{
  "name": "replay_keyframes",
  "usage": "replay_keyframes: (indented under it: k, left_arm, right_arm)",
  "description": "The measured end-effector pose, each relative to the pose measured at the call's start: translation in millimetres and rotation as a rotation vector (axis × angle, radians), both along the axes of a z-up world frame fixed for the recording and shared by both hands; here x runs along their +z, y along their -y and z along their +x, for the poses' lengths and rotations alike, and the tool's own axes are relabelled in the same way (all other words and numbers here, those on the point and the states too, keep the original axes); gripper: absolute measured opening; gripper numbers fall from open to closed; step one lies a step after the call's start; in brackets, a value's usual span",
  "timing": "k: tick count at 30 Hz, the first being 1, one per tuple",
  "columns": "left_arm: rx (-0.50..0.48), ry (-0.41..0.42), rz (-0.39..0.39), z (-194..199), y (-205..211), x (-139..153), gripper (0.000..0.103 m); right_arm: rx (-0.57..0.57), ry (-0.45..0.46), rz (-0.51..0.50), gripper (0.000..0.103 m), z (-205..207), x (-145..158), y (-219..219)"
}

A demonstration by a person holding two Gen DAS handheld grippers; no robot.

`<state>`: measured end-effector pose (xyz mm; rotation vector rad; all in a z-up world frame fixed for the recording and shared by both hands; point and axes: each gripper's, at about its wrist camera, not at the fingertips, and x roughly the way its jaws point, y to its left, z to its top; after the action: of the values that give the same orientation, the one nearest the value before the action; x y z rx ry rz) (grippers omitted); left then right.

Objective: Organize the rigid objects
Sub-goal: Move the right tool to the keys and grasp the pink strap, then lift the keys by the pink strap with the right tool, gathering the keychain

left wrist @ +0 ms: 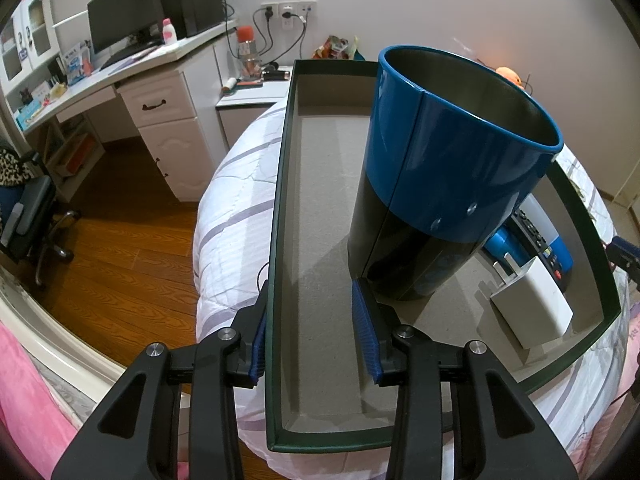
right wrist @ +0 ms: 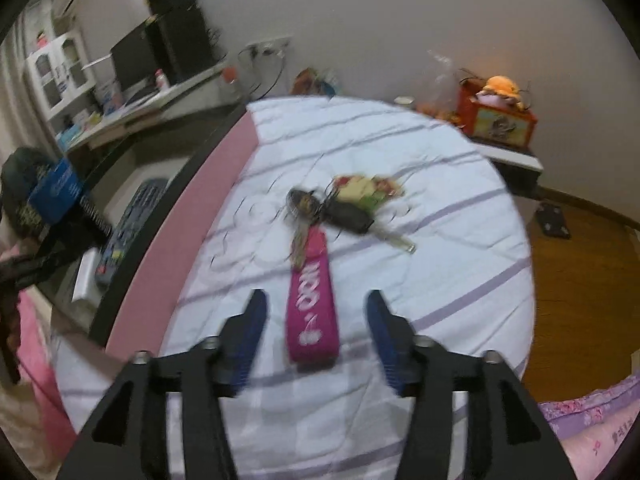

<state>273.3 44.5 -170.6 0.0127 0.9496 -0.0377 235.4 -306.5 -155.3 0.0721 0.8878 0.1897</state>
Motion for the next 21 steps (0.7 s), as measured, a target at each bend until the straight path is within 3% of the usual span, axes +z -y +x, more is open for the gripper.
replay_keyframes:
  k: [7, 17, 21]
  left_arm:
    - [0.000, 0.000, 0.002, 5.0, 3.3, -1.7, 0.038]
    - [0.000, -0.002, 0.003, 6.3, 5.4, -3.4, 0.038]
    - [0.000, -0.002, 0.003, 6.5, 5.8, -3.1, 0.038]
  right_arm:
    - [0.056, -0.032, 0.004, 0.064, 41.5, -10.9, -15.0]
    - [0.041, -0.063, -0.035, 0.063, 81.3, -23.5, -24.5]
    - [0.036, -0.048, -0.084, 0.039, 83.8, -22.9, -25.1]
